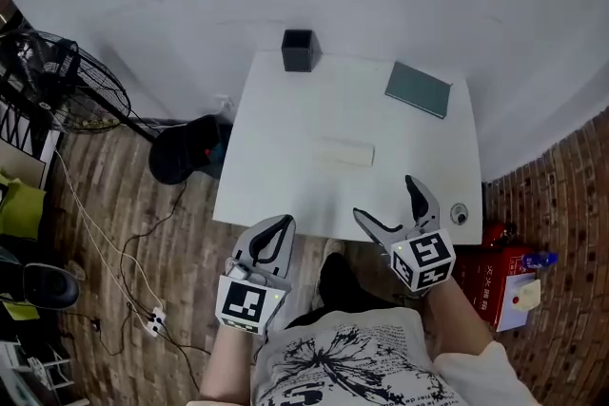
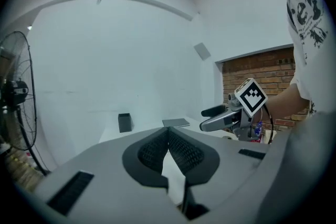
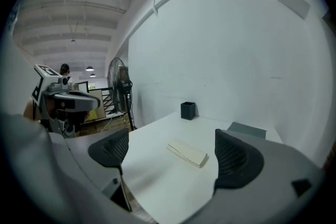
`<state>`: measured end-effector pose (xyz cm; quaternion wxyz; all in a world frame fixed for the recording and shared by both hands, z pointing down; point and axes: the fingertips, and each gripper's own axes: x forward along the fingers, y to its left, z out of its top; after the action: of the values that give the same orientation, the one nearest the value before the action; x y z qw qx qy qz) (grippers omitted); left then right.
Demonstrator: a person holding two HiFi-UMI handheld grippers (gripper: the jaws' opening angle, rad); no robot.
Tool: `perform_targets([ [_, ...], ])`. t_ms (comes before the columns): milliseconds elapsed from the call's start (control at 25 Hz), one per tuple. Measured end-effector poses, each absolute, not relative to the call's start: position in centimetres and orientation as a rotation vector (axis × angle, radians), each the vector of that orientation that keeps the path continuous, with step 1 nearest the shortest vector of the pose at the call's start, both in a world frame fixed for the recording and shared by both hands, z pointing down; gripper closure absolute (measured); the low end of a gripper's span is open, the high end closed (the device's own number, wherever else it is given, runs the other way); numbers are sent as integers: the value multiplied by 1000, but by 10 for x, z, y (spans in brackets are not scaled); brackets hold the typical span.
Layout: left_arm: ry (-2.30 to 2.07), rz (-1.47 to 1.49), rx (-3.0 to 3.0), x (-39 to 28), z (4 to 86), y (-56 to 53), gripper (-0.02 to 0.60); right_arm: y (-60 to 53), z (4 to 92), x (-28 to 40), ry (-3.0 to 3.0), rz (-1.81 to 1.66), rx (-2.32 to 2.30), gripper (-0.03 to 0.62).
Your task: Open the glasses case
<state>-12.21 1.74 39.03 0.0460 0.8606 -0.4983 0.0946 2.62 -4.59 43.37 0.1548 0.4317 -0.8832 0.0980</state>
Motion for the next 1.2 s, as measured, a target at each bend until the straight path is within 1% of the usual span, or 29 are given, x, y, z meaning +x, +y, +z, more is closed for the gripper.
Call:
perform_targets([
  [280, -1378, 439, 2560, -114, 448, -69, 568, -125, 500, 21, -2390, 431, 1098, 77],
  [640, -1213, 566, 2504, -92, 524, -145, 568, -186, 580, 15, -2184, 428, 828, 93],
  [800, -1174, 656, 2472, -87, 559, -165, 568, -199, 601, 14, -2125, 415, 717, 125],
  [1000, -1110, 718, 2420, -81, 593, -182, 568, -207, 623, 9, -2048, 331, 567, 140],
  [1200, -1044, 772, 2349, -77, 621, -189, 568, -216, 638, 6, -1994, 269, 500, 185],
])
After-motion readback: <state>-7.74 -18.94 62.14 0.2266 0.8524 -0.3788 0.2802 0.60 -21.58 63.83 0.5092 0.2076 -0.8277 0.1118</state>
